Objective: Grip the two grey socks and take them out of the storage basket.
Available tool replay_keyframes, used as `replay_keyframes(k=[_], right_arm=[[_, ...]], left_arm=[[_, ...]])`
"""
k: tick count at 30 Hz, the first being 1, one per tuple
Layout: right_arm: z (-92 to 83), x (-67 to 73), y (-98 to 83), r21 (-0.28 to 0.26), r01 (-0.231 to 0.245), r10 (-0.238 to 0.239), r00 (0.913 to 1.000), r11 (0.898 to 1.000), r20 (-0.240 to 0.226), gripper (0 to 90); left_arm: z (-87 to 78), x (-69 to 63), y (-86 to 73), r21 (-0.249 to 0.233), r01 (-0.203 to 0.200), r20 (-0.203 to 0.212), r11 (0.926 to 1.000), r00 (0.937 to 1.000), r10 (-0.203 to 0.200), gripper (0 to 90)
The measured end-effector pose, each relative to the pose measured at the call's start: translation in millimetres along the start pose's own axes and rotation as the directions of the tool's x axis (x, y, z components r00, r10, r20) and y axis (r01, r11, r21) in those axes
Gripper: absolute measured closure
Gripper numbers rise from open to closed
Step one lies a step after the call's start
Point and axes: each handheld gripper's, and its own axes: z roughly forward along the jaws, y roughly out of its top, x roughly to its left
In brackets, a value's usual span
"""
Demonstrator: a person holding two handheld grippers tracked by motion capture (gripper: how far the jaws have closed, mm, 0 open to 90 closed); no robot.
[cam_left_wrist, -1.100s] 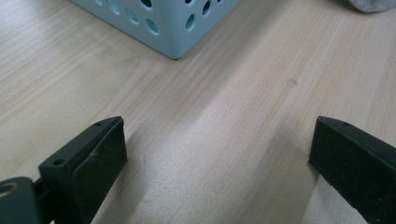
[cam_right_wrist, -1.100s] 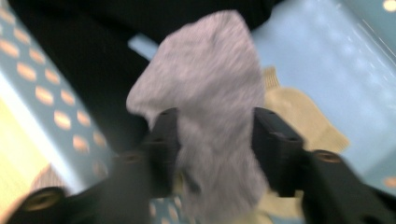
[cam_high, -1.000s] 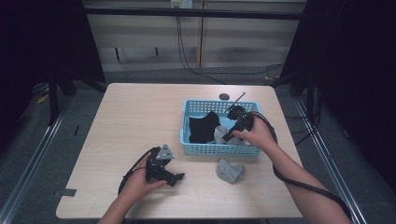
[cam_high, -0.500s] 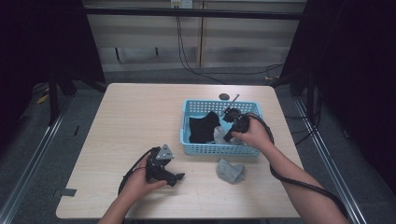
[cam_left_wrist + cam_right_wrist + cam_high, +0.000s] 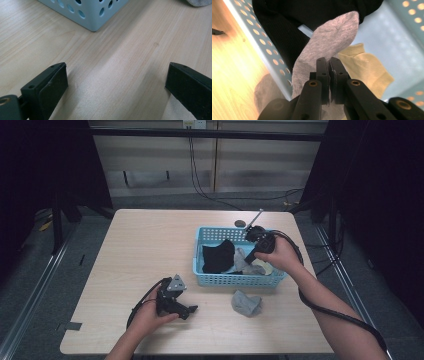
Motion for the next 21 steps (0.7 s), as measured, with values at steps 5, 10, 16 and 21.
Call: replay_keyframes(k=[5, 10, 16, 21], right_arm=[[-16.0, 0.6, 2.3, -0.006, 0.01, -0.01, 0.9998, 1.0, 0.014, 86.7], [-31.7, 1.8, 3.8, -0.033, 0.024, -0.023, 0.9996, 0.999, 0.015, 86.8], [-45.6, 8.7, 2.0, -0.047, 0.044, -0.044, 0.9989, 0.998, 0.015, 86.8], [-55.0, 17.2, -1.2, -0.057, 0.067, -0.067, 0.9977, 0.996, 0.002, 86.8]], left_arm=[[0.0, 0.0, 0.0, 0.0, 0.001, 0.0, 1.0, 1.0, -0.001, 3.5], [0.0, 0.0, 0.0, 0.0, 0.0, 0.001, 1.0, 1.0, 0.0, 3.5], [0.0, 0.0, 0.0, 0.0, 0.0, 0.0, 1.0, 1.0, 0.0, 3.5], [0.0, 0.0, 0.0, 0.0, 0.0, 0.0, 1.0, 1.0, 0.0, 3.5]])
